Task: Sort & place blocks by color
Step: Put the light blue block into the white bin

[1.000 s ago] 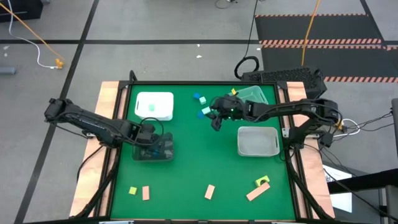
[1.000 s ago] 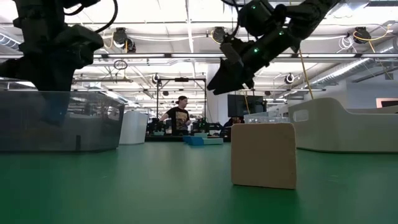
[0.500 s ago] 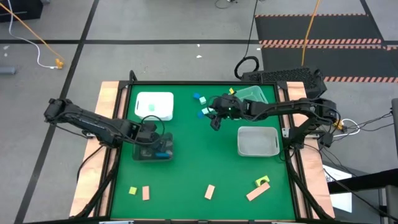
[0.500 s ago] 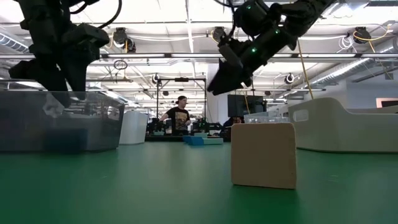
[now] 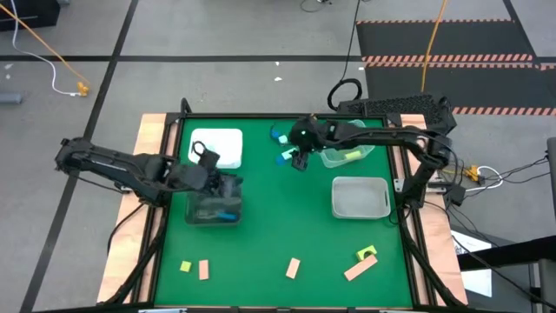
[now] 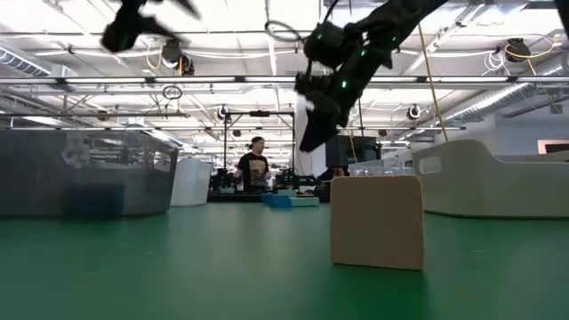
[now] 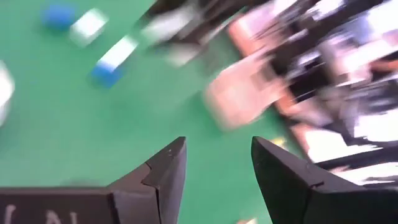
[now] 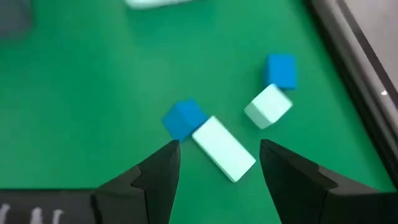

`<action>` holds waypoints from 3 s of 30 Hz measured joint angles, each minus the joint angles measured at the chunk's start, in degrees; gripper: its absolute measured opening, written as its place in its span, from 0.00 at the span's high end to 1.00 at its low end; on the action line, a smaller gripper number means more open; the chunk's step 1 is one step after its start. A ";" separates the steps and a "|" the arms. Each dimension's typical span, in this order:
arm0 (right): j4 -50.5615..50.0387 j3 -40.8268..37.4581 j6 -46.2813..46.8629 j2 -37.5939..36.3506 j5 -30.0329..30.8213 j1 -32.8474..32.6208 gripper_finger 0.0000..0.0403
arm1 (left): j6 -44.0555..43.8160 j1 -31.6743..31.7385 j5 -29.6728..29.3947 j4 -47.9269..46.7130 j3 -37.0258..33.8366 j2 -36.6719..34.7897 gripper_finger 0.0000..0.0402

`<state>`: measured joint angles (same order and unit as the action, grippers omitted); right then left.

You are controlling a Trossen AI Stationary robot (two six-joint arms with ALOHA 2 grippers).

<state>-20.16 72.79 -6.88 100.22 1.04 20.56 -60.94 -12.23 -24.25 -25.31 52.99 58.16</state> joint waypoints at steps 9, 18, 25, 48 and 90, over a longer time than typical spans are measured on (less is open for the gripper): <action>-0.59 0.35 -9.40 7.61 -0.12 0.26 0.47 | 16.72 0.00 -0.45 22.98 0.25 -3.32 0.55; 1.54 0.35 -11.65 9.21 -1.22 3.06 0.47 | 20.38 0.00 -1.33 23.79 0.25 -3.43 0.55; 2.82 0.35 -12.69 9.48 -5.77 5.54 0.47 | 22.06 0.00 -1.36 23.74 0.22 -3.45 0.55; 2.39 0.59 -22.91 16.50 -13.09 6.97 0.53 | 22.94 2.21 -1.38 23.77 0.20 -3.49 0.55; 10.49 0.22 27.22 13.53 2.15 2.21 0.45 | 22.11 2.19 -1.38 23.77 0.18 -3.49 0.55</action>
<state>-9.68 73.01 20.35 113.75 3.19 22.76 -38.83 -10.04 -25.63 -1.54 53.17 54.68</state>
